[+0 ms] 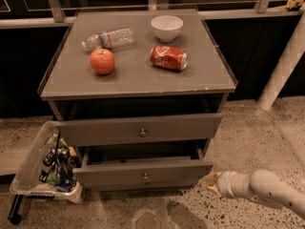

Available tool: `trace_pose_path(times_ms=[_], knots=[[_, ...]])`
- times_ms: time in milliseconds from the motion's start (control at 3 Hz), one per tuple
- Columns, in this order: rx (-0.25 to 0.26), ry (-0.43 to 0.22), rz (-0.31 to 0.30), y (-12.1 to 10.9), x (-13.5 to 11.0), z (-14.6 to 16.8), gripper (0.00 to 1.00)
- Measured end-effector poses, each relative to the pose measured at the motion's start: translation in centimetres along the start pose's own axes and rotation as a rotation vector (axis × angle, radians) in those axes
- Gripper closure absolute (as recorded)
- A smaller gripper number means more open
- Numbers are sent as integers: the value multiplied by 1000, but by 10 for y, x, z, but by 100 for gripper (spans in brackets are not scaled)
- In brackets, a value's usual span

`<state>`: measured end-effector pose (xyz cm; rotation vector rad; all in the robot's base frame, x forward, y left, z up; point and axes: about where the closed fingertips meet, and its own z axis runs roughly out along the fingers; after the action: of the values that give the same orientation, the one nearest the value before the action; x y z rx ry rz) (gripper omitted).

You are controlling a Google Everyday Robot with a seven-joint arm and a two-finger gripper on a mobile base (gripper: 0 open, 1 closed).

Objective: Close middle drawer

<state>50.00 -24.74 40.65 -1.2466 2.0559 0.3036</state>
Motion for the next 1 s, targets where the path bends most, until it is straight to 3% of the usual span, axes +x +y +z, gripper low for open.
trace_pose_path(times_ms=[333, 667, 1000], knots=[[-97, 21, -10, 42, -3, 31, 100], [-172, 53, -81, 64, -20, 69, 100], [-173, 98, -188, 45, -51, 96, 100]])
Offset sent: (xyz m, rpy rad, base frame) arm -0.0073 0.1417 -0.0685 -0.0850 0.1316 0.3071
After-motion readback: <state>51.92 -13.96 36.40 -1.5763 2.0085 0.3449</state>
